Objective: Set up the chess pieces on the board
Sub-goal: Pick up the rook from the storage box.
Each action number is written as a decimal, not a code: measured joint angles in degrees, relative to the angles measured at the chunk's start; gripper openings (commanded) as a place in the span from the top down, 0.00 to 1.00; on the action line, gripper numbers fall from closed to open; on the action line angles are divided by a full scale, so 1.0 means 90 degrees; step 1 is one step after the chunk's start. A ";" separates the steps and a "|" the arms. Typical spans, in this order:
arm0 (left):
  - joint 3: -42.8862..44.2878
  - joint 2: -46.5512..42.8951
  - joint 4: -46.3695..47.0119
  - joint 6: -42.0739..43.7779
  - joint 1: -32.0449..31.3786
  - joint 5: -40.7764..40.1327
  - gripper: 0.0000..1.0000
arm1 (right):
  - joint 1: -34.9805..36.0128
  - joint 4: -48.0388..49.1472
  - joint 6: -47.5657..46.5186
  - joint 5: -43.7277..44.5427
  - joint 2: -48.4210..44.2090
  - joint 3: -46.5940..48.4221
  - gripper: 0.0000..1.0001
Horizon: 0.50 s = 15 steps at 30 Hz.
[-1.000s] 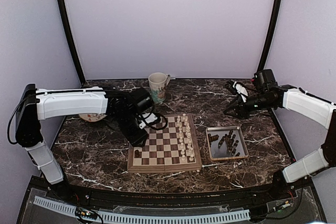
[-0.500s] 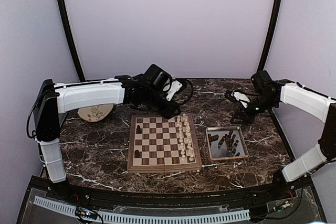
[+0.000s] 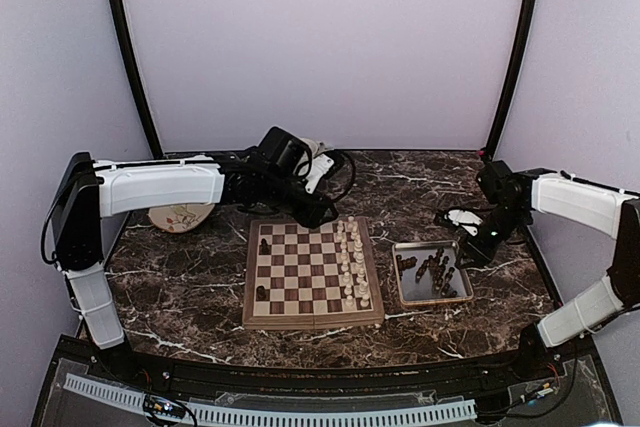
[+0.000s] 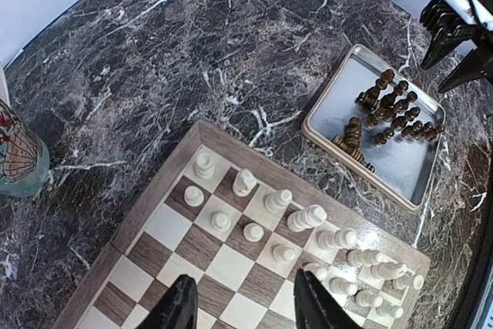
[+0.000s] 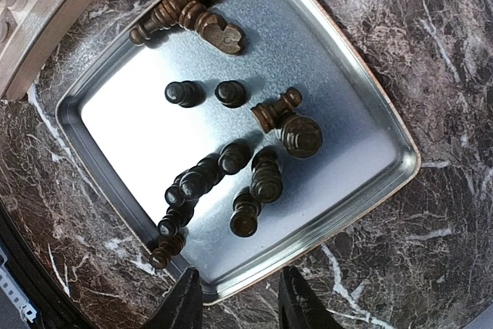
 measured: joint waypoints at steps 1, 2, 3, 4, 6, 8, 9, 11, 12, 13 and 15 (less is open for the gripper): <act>0.0000 -0.0036 0.0022 -0.0010 -0.0005 -0.0012 0.55 | 0.0000 0.0000 -0.0010 0.0017 0.0056 0.0000 0.64; 0.0000 -0.0080 0.0044 -0.0017 -0.0007 -0.0034 0.55 | 0.0000 0.0000 -0.0017 0.0019 0.0100 0.0000 0.64; 0.0000 -0.0114 0.0056 -0.0024 -0.0005 -0.0068 0.55 | 0.0000 -0.0002 -0.0024 0.0019 0.0155 0.0000 0.64; 0.0000 -0.0138 0.0075 -0.0034 -0.0005 -0.0104 0.55 | 0.0005 -0.0002 -0.0039 0.0017 0.0209 0.0000 0.64; 0.0000 -0.0160 0.0087 -0.0046 -0.0005 -0.0138 0.55 | 0.0032 0.0002 -0.0051 0.0015 0.0296 0.0000 0.64; 0.0000 -0.0163 0.0090 -0.0061 -0.0005 -0.0146 0.55 | 0.0053 0.0019 -0.0068 0.0010 0.0376 0.0000 0.64; -0.0005 -0.0163 0.0090 -0.0063 -0.0005 -0.0151 0.55 | 0.0073 0.0029 -0.0068 0.0012 0.0420 0.0000 0.64; -0.0027 -0.0163 0.0097 -0.0078 -0.0005 -0.0189 0.54 | 0.0119 0.0063 -0.0068 0.0010 0.0551 0.0000 0.64; -0.0036 -0.0163 0.0097 -0.0080 -0.0005 -0.0206 0.55 | 0.0134 0.0078 -0.0066 0.0007 0.0602 0.0002 0.64; -0.0044 -0.0163 0.0097 -0.0083 -0.0005 -0.0236 0.55 | 0.0155 0.0102 -0.0066 0.0010 0.0661 0.0000 0.64; -0.0049 -0.0163 0.0100 -0.0083 -0.0005 -0.0272 0.55 | 0.0182 0.0148 -0.0066 0.0015 0.0755 0.0000 0.64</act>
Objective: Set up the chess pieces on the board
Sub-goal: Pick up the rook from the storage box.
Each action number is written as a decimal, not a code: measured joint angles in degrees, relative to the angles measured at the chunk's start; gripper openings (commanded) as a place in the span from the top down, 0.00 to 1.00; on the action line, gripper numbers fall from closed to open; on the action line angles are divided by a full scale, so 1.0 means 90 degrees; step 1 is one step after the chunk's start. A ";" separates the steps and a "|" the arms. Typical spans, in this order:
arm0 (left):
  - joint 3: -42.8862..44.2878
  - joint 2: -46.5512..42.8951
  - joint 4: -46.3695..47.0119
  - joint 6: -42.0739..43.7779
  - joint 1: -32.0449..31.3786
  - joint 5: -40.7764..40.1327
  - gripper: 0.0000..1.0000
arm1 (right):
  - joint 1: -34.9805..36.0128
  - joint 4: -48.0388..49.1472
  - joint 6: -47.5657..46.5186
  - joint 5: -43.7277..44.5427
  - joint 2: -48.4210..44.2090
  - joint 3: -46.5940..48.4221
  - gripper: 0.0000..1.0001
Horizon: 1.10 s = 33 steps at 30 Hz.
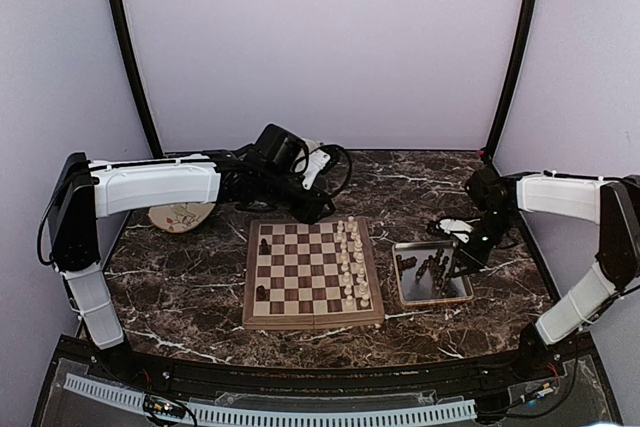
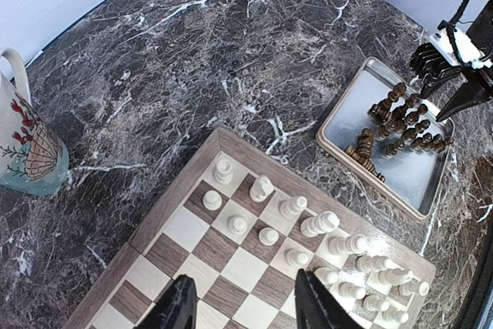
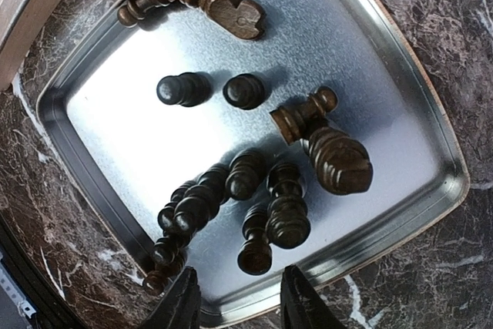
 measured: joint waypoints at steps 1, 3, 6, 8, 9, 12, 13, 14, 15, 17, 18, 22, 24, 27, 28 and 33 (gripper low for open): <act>0.0000 0.0000 0.0000 0.0000 0.0000 -0.0010 0.55 | 0.0012 0.0032 0.0005 0.0005 0.0046 0.0000 0.65; -0.0010 0.0000 0.0002 0.0000 0.0000 -0.0022 0.55 | 0.0024 0.0112 0.0029 0.0019 0.0119 0.0000 0.67; -0.0022 0.0000 0.0005 -0.0002 0.0000 -0.0024 0.55 | 0.0034 0.0192 0.0087 0.0024 0.0219 0.0002 0.72; -0.0024 0.0000 0.0005 -0.0002 0.0000 -0.0022 0.55 | 0.0036 0.0238 0.0114 0.0022 0.0267 0.0002 0.77; -0.0024 0.0000 0.0005 -0.0002 0.0000 -0.0022 0.54 | 0.0039 0.0257 0.0124 0.0022 0.0289 0.0002 0.80; -0.0027 0.0000 0.0005 -0.0002 0.0000 -0.0019 0.54 | 0.0041 0.0306 0.0175 0.0019 0.0355 0.0002 0.89; -0.0027 0.0000 0.0007 -0.0002 0.0000 -0.0019 0.54 | 0.0041 0.0316 0.0197 0.0017 0.0386 0.0007 0.92; -0.0027 0.0000 0.0005 -0.0002 0.0000 -0.0019 0.54 | 0.0041 0.0318 0.0192 0.0012 0.0406 0.0015 0.93; -0.0027 0.0000 0.0005 -0.0002 0.0000 -0.0017 0.54 | 0.0041 0.0321 0.0204 0.0007 0.0408 0.0029 0.94; -0.0027 0.0000 0.0005 0.0000 0.0000 -0.0012 0.54 | 0.0041 0.0328 0.0255 -0.0005 0.0413 0.0053 0.96; -0.0029 0.0000 0.0005 0.0000 0.0000 -0.0007 0.54 | 0.0041 0.0323 0.0253 -0.0007 0.0418 0.0061 0.97; -0.0032 0.0000 0.0005 0.0000 0.0000 0.0007 0.54 | 0.0041 0.0228 0.0250 -0.0017 0.0420 0.0119 0.98; -0.0034 0.0000 0.0007 0.0000 0.0000 0.0010 0.54 | 0.0041 0.0092 0.0216 -0.0027 0.0420 0.0192 0.98; -0.0034 0.0000 0.0007 0.0002 0.0000 0.0022 0.54 | 0.0041 -0.0153 0.0165 -0.0049 0.0418 0.0321 0.98; -0.0034 0.0000 0.0005 0.0002 0.0000 0.0027 0.54 | 0.0041 -0.0245 0.0155 -0.0053 0.0418 0.0364 0.98; -0.0034 0.0000 0.0005 0.0002 0.0000 0.0032 0.54 | 0.0041 -0.0495 0.0095 -0.0034 0.0413 0.0466 0.98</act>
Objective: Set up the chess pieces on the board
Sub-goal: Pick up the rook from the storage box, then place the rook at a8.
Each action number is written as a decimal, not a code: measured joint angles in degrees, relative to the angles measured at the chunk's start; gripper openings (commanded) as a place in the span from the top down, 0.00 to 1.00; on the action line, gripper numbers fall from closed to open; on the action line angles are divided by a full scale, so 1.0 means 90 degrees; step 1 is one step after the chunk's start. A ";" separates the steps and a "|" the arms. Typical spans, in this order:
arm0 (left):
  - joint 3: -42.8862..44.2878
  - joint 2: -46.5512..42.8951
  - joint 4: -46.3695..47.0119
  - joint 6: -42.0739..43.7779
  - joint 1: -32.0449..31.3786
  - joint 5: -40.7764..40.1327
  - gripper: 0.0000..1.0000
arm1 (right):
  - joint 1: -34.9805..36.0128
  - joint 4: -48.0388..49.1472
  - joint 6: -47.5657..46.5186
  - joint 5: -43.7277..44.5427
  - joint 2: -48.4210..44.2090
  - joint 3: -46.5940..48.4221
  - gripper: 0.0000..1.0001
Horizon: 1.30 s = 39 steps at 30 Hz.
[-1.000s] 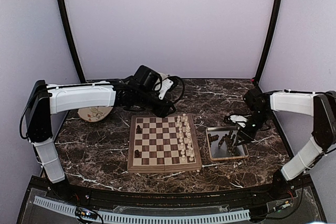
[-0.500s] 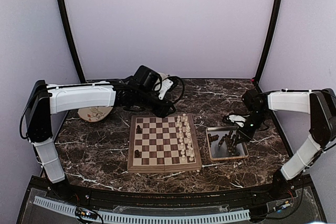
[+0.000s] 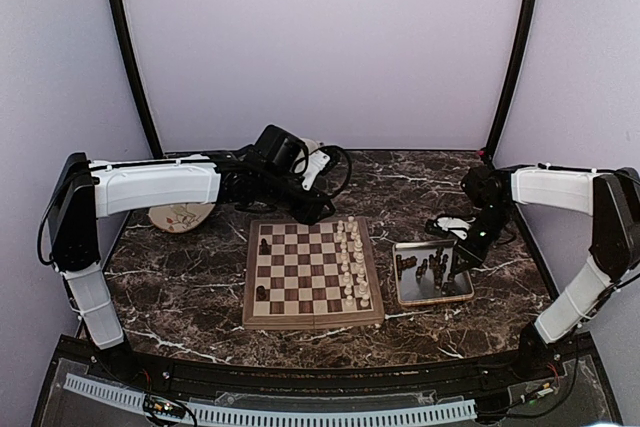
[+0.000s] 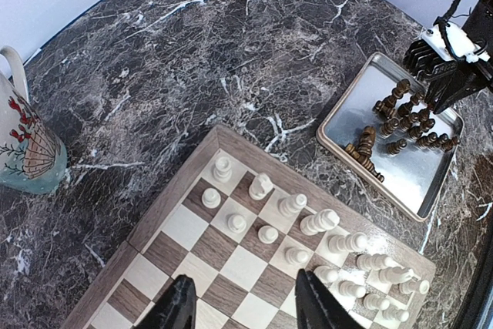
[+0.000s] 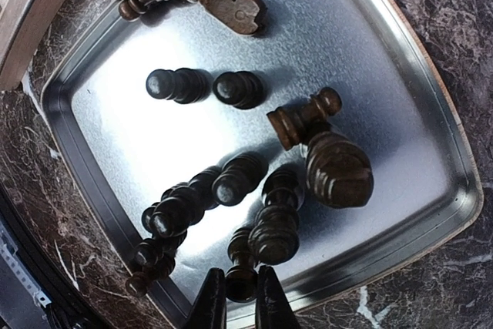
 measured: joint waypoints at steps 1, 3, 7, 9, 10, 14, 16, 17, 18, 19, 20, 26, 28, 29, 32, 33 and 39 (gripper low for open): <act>0.0000 0.0000 0.0000 0.0000 0.0000 0.0000 0.54 | 0.0000 -0.0034 -0.0010 0.0015 0.0000 0.0000 0.98; 0.0000 0.0000 0.0000 0.0002 0.0000 0.0000 0.54 | 0.0000 -0.0073 -0.0024 0.0019 0.0000 0.0000 0.98; 0.0000 0.0000 0.0000 0.0005 0.0000 0.0000 0.54 | 0.0000 -0.0087 -0.0032 0.0019 0.0000 0.0000 0.98; 0.0000 0.0000 0.0000 0.0002 0.0000 0.0000 0.54 | 0.0000 -0.0092 -0.0032 0.0022 0.0000 0.0000 0.98; 0.0000 0.0000 0.0000 0.0005 0.0000 0.0000 0.54 | 0.0000 -0.0092 -0.0032 0.0022 0.0000 0.0000 0.98; 0.0000 0.0000 -0.0002 0.0005 0.0000 0.0000 0.54 | 0.0000 -0.0097 -0.0046 0.0017 0.0000 0.0000 0.98; 0.0000 0.0000 -0.0002 0.0029 0.0000 0.0000 0.54 | 0.0000 -0.0107 -0.0049 -0.0007 0.0000 0.0000 0.99; 0.0000 0.0000 -0.0002 0.0044 0.0000 -0.0002 0.54 | 0.0000 -0.0124 -0.0051 -0.0051 0.0000 0.0000 0.99; 0.0002 0.0000 -0.0005 0.0056 0.0000 -0.0002 0.53 | -0.0002 -0.0153 -0.0053 -0.0119 0.0000 0.0000 0.99; 0.0002 0.0000 -0.0007 0.0075 0.0000 -0.0002 0.53 | -0.0002 -0.0194 -0.0053 -0.0177 0.0000 0.0002 0.99; 0.0002 0.0000 -0.0017 0.0092 0.0000 -0.0005 0.53 | -0.0002 -0.0250 -0.0061 -0.0248 0.0005 0.0015 0.99; 0.0002 0.0002 -0.0083 0.0170 0.0000 0.0063 0.53 | -0.0160 -0.0712 -0.0238 -0.0857 0.0177 0.0325 0.99; 0.0007 0.0002 -0.0114 0.0180 0.0000 0.0104 0.53 | -0.0245 -0.0787 -0.0284 -0.0971 0.0287 0.0389 0.99; 0.0017 0.0002 -0.0134 0.0187 0.0000 0.0112 0.53 | -0.0272 -0.0806 -0.0289 -0.0993 0.0321 0.0396 0.98; 0.0068 0.0002 -0.0216 0.0216 0.0000 0.0107 0.53 | -0.0306 -0.0952 -0.0289 -0.1044 0.0345 0.0491 0.98; 0.0075 0.0002 -0.0221 0.0223 0.0000 0.0083 0.53 | -0.0308 -0.0996 -0.0284 -0.1069 0.0345 0.0566 0.98; 0.0080 -0.0034 -0.0228 0.0233 0.0194 -0.0223 0.48 | -0.0141 -0.0578 0.0073 -0.0673 -0.0308 0.0801 0.98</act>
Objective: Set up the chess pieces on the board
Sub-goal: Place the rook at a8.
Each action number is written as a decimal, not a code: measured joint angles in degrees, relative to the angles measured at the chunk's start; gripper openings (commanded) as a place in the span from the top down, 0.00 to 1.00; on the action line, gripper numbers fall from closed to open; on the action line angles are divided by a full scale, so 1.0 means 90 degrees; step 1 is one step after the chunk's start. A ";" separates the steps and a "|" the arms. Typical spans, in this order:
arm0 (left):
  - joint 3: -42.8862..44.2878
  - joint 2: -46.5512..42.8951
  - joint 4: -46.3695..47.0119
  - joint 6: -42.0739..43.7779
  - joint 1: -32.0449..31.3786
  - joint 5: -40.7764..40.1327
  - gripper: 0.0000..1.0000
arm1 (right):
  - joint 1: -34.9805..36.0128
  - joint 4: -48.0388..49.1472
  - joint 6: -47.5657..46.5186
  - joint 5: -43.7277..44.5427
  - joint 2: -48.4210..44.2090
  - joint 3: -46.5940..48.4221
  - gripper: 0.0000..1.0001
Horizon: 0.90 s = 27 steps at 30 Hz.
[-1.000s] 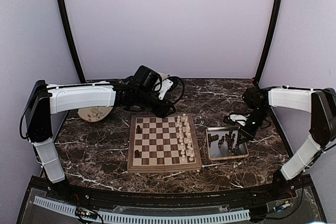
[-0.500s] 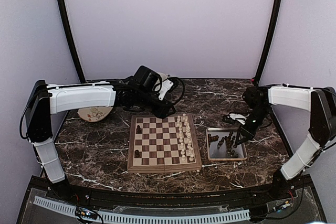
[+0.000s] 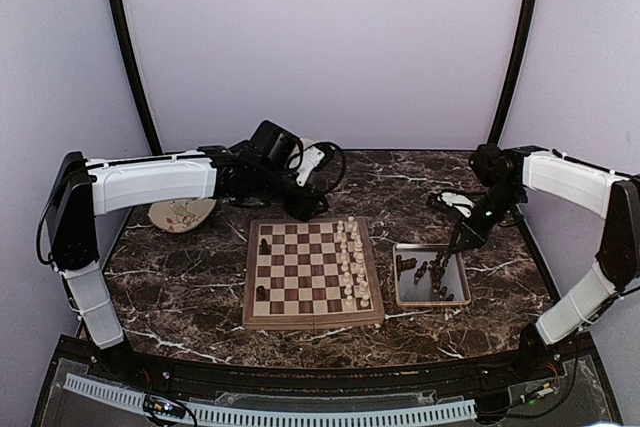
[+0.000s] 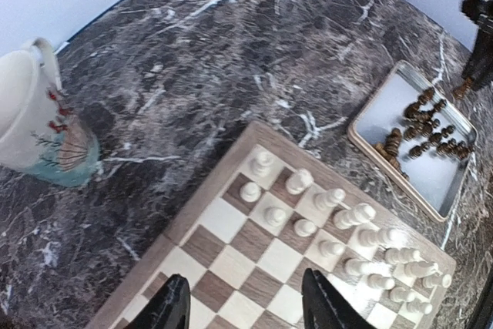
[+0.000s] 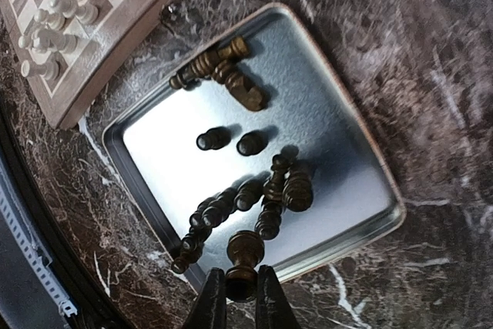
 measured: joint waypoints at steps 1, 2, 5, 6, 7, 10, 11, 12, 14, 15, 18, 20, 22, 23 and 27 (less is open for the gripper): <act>0.0000 -0.0032 0.0000 -0.0019 0.0117 -0.0005 0.48 | 0.0092 0.0085 0.0056 0.0109 -0.0160 0.0017 0.98; 0.0000 -0.0085 0.0000 -0.0044 0.0255 -0.0015 0.48 | 0.0219 0.0131 0.0107 0.0199 -0.0294 0.0080 0.98; 0.0000 -0.0316 0.0002 -0.0117 0.0792 -0.0066 0.48 | 0.0699 0.0206 0.0240 0.0376 -0.0357 0.0559 0.97; 0.0000 -0.0413 0.0007 -0.0143 0.0962 -0.0097 0.48 | 0.0918 0.0226 0.0277 0.0444 -0.0284 0.0804 0.97; 0.0000 -0.0478 0.0010 -0.0163 0.1083 -0.0134 0.48 | 0.1112 0.0248 0.0291 0.0478 -0.0197 0.0991 0.97; 0.0000 -0.0707 0.0017 -0.0226 0.1443 -0.0226 0.48 | 0.1821 0.0236 0.0308 0.0699 0.0219 0.1581 0.97; 0.0000 -0.0746 0.0017 -0.0245 0.1496 -0.0255 0.47 | 0.2091 0.0175 0.0301 0.0784 0.0418 0.1819 0.97; 0.0000 -0.0784 0.0019 -0.0270 0.1559 -0.0287 0.48 | 0.2293 0.0165 0.0299 0.0804 0.0578 0.1994 0.97; 0.0000 -0.0840 0.0019 -0.0330 0.1685 -0.0342 0.47 | 0.2773 0.0075 0.0287 0.0862 0.1035 0.2548 0.97; 0.0000 -0.0857 0.0019 -0.0362 0.1751 -0.0403 0.47 | 0.2987 0.0034 0.0284 0.0852 0.1263 0.2839 0.97; -0.0029 -0.0911 0.0019 -0.0449 0.1940 -0.0532 0.46 | 0.3606 -0.0117 0.0287 0.0818 0.1989 0.3813 0.97; -0.0109 -0.1005 0.0024 -0.0512 0.2113 -0.0629 0.46 | 0.4061 -0.0233 0.0282 0.0826 0.2548 0.4563 0.97; -0.0204 -0.1146 0.0051 -0.0568 0.2293 -0.0724 0.46 | 0.4541 -0.0260 0.0265 0.0806 0.3082 0.5173 0.97; -0.0253 -0.1241 0.0073 -0.0573 0.2382 -0.0765 0.46 | 0.4711 -0.0279 0.0260 0.0799 0.3269 0.5340 0.97; -0.0350 -0.1535 0.0236 -0.0539 0.2567 -0.1064 0.46 | 0.5357 -0.0464 0.0202 0.0804 0.3932 0.5814 0.97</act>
